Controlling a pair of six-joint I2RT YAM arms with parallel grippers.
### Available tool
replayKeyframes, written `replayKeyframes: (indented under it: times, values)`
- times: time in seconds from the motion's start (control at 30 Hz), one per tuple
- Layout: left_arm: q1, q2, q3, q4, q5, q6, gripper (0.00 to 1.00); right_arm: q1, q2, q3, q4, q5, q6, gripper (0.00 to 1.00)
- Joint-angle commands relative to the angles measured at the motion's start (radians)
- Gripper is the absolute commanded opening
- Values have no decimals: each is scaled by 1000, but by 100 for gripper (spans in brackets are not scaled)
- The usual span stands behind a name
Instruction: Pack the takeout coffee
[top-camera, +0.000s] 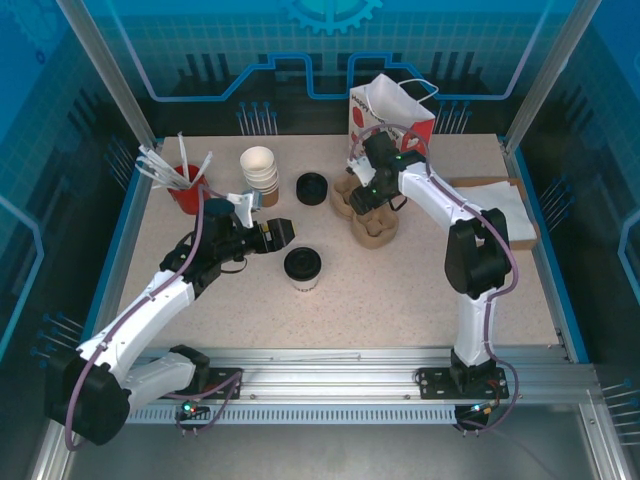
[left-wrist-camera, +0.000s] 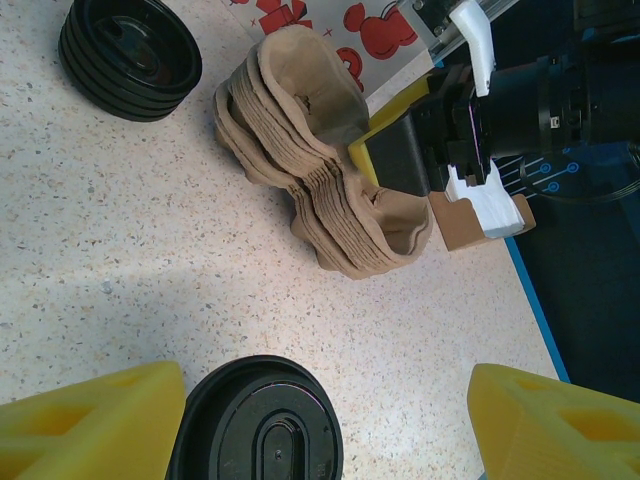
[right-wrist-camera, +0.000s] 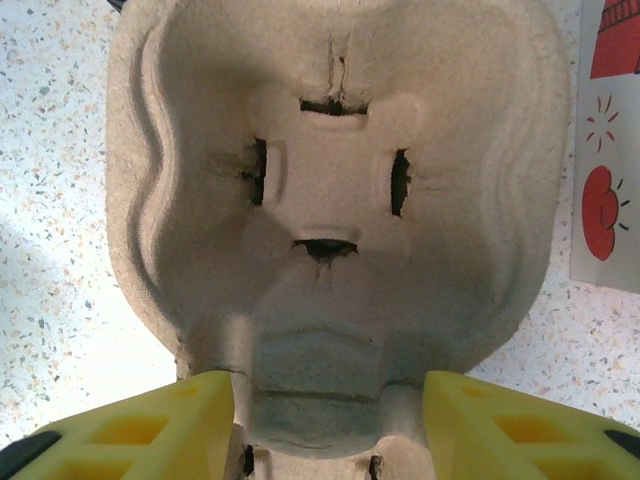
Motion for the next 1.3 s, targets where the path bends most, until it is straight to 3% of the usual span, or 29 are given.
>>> replayKeyframes:
  times: [0.0, 0.53, 1.13, 1.27]
  values:
    - [-6, 1, 30, -14, 18, 30, 76, -12, 25, 35, -42, 2, -6, 54]
    - [-6, 8, 26, -16, 17, 32, 76, -8, 27, 50, -48, -7, 0, 40]
    - [-6, 17, 25, -16, 22, 38, 76, -10, -50, 89, -89, -31, 3, 38]
    - [-5, 9, 25, -23, 9, 46, 76, -7, -125, 68, -89, -40, 20, 38]
